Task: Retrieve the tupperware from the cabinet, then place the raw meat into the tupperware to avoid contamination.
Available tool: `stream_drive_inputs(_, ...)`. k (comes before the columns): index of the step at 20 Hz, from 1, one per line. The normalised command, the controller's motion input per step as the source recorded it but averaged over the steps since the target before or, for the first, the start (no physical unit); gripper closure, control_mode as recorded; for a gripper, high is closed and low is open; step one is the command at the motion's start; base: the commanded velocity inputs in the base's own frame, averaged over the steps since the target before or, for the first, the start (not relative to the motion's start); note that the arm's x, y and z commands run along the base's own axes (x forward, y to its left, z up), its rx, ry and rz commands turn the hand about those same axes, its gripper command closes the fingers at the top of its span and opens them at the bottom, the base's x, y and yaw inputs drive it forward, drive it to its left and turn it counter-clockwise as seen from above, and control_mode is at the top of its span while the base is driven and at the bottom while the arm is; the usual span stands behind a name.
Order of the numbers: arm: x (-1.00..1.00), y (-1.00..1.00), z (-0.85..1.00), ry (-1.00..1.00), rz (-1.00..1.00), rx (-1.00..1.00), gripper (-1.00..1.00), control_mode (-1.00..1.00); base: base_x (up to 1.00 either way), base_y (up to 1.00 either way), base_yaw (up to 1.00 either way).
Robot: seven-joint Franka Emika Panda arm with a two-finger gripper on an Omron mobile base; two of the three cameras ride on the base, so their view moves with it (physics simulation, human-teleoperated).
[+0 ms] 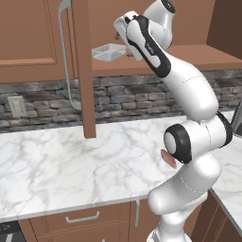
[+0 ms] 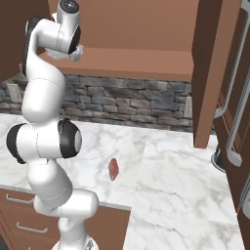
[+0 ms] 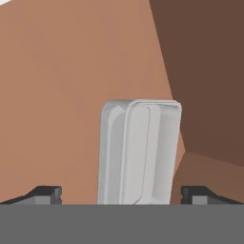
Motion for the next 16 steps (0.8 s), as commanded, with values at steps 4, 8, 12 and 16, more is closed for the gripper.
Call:
stream_drive_inputs(4, 0.08, 0.05, -0.15, 0.00, 0.00, -0.02, -1.00, -1.00, 0.00, 0.00, 0.00)
stream_drive_inputs(8, 0.11, 0.10, -0.25, 0.00, 0.00, -0.04, -1.00, -1.00, 0.00, 0.00, 0.00)
stream_drive_inputs(12, 0.20, 0.14, -0.26, 0.00, 0.00, -0.01, -1.00, -1.00, 0.00, 0.00, 0.00)
stream_drive_inputs(16, 0.28, 0.17, -0.16, 0.00, 0.00, 0.00, -1.00, -1.00, 0.00, 0.00, 0.00)
